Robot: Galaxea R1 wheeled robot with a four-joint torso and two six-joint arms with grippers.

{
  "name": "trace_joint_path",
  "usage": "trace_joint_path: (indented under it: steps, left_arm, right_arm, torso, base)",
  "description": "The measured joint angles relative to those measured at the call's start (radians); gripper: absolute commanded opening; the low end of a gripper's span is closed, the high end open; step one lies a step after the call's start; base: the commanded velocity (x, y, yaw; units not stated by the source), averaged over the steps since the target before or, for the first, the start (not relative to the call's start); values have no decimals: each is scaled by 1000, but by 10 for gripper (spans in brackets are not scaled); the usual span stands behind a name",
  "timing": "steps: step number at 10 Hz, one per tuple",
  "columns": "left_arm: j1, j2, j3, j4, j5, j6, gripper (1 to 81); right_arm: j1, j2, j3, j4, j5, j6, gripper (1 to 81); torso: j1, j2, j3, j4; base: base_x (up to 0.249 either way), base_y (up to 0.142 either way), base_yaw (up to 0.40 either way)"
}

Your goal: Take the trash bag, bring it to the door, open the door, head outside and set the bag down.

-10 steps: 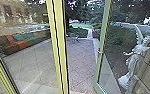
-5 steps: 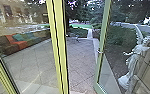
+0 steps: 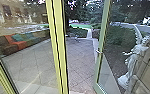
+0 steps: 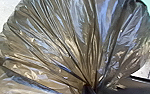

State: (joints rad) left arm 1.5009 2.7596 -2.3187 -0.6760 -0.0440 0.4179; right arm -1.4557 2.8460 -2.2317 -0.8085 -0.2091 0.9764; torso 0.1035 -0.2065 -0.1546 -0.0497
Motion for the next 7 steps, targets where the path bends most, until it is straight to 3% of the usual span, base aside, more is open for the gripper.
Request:
trace_joint_path:
  steps: [7]
  left_arm:
    - [-6,-3,-2,0,3,0,10]
  right_arm:
    - [-4,11,-3,-9,-4,0,811]
  torso:
    - [0,0,0,0]
  base:
    - [0,0,-272]
